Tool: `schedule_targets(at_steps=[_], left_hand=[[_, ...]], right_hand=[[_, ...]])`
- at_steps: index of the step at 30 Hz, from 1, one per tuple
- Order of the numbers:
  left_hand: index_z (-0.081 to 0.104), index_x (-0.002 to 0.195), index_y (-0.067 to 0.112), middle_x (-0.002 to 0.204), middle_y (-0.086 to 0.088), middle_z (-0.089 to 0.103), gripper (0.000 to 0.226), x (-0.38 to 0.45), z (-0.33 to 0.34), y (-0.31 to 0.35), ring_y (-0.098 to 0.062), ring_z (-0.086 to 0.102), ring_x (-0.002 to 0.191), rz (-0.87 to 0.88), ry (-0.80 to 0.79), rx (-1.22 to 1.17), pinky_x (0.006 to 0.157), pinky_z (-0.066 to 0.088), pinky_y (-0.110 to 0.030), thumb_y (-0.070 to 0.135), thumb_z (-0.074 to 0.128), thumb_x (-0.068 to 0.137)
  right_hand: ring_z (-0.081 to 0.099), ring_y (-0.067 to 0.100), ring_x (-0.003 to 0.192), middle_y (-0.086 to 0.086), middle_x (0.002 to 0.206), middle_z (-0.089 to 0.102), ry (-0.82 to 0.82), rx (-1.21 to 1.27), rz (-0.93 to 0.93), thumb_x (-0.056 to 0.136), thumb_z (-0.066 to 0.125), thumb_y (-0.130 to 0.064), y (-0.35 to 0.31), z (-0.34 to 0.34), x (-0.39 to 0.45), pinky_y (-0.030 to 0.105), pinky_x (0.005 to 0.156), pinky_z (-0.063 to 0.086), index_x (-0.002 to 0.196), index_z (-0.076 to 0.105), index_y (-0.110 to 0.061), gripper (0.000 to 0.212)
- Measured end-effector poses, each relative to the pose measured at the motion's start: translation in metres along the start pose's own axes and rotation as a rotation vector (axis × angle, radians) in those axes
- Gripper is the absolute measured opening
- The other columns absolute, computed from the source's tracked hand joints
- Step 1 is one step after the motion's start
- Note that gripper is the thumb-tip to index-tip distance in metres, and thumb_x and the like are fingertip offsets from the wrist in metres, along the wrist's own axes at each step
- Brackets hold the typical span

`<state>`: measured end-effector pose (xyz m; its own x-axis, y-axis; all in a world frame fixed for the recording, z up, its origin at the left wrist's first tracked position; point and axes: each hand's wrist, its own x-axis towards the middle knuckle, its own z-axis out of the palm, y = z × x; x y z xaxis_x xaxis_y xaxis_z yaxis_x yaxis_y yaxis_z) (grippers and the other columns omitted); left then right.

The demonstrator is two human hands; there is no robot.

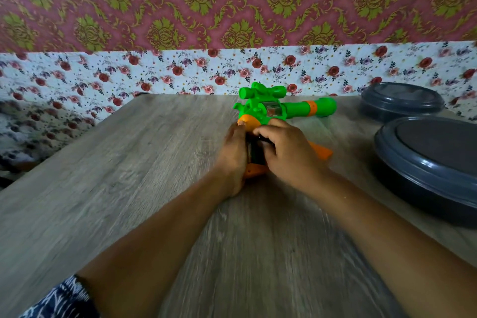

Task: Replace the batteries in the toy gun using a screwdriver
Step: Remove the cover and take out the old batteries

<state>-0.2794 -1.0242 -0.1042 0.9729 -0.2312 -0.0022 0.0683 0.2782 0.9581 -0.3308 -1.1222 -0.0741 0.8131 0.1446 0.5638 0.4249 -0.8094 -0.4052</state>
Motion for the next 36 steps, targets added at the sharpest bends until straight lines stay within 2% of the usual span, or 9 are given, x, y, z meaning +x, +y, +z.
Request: schedule_targets(at_steps=[9,13,18,22,25,28,30,34,36], left_hand=[[0.057,0.11,0.014,0.1,-0.017,0.062,0.028,-0.005,0.003,0.004,-0.028,0.06,0.091,0.076,0.027,0.026,0.076,0.048,-0.039,0.028,0.034,0.1],[0.057,0.1,0.018,0.088,-0.01,0.06,0.026,-0.006,0.003,0.006,-0.025,0.058,0.086,0.07,0.032,0.032,0.064,0.046,-0.03,0.03,0.034,0.099],[0.057,0.093,0.024,0.086,-0.008,0.061,0.025,-0.007,0.003,0.006,-0.026,0.06,0.085,0.067,0.034,0.05,0.065,0.046,-0.032,0.033,0.035,0.099],[0.057,0.104,0.022,0.096,-0.012,0.061,0.029,-0.006,0.003,0.004,-0.027,0.061,0.092,0.066,0.009,0.064,0.067,0.047,-0.033,0.038,0.035,0.098],[0.057,0.112,0.017,0.1,-0.015,0.061,0.037,-0.006,0.002,0.005,-0.026,0.06,0.092,0.022,0.023,0.044,0.067,0.048,-0.031,0.039,0.031,0.099],[0.056,0.098,0.014,0.083,-0.012,0.061,0.041,-0.005,-0.001,0.007,-0.02,0.063,0.07,-0.043,0.002,0.031,0.054,0.047,-0.021,0.041,0.026,0.1],[0.057,0.088,0.015,0.073,-0.006,0.061,0.047,-0.004,-0.003,0.006,-0.013,0.062,0.056,-0.072,-0.045,-0.004,0.047,0.047,-0.016,0.042,0.021,0.101],[0.055,0.106,0.015,0.095,-0.015,0.058,0.05,-0.006,-0.001,0.009,-0.017,0.059,0.069,-0.091,-0.064,-0.042,0.058,0.044,-0.022,0.047,0.018,0.1],[0.055,0.094,0.013,0.081,-0.014,0.056,0.051,-0.006,-0.002,0.009,-0.011,0.058,0.049,-0.102,-0.071,-0.047,0.044,0.04,-0.012,0.047,0.018,0.1]], right_hand=[[0.054,0.032,0.103,0.014,0.112,0.053,-0.063,-0.024,0.068,0.079,0.049,0.002,-0.005,-0.003,0.0,0.037,0.085,0.045,0.114,0.058,-0.011,0.039],[0.052,0.033,0.102,0.014,0.113,0.051,-0.078,-0.024,0.086,0.079,0.048,0.002,-0.007,-0.003,0.0,0.038,0.084,0.045,0.115,0.054,-0.012,0.039],[0.049,0.034,0.103,0.014,0.113,0.045,-0.131,-0.099,0.076,0.08,0.047,0.0,-0.007,-0.005,-0.003,0.038,0.078,0.042,0.122,0.048,-0.014,0.044],[0.051,0.032,0.101,0.012,0.112,0.045,-0.109,-0.068,0.077,0.08,0.047,0.001,-0.011,-0.008,-0.004,0.039,0.08,0.046,0.118,0.052,-0.014,0.041],[0.051,0.03,0.101,0.012,0.112,0.046,-0.092,-0.066,0.071,0.083,0.047,-0.002,-0.015,-0.01,-0.007,0.038,0.085,0.046,0.122,0.055,-0.015,0.042],[0.051,0.029,0.1,0.011,0.111,0.045,-0.137,-0.106,0.069,0.084,0.046,-0.003,-0.017,-0.007,-0.012,0.037,0.08,0.044,0.128,0.052,-0.015,0.046],[0.051,0.031,0.096,0.01,0.107,0.045,-0.157,-0.115,0.073,0.083,0.045,-0.002,-0.021,-0.005,-0.014,0.038,0.075,0.044,0.123,0.053,-0.014,0.043],[0.051,0.033,0.093,0.008,0.099,0.042,-0.157,-0.102,0.099,0.081,0.044,0.0,-0.026,-0.003,-0.014,0.039,0.072,0.043,0.104,0.056,-0.009,0.028],[0.05,0.033,0.091,0.006,0.099,0.038,-0.212,-0.153,0.107,0.081,0.045,-0.002,-0.028,-0.003,-0.015,0.036,0.066,0.036,0.086,0.05,-0.011,0.012]])
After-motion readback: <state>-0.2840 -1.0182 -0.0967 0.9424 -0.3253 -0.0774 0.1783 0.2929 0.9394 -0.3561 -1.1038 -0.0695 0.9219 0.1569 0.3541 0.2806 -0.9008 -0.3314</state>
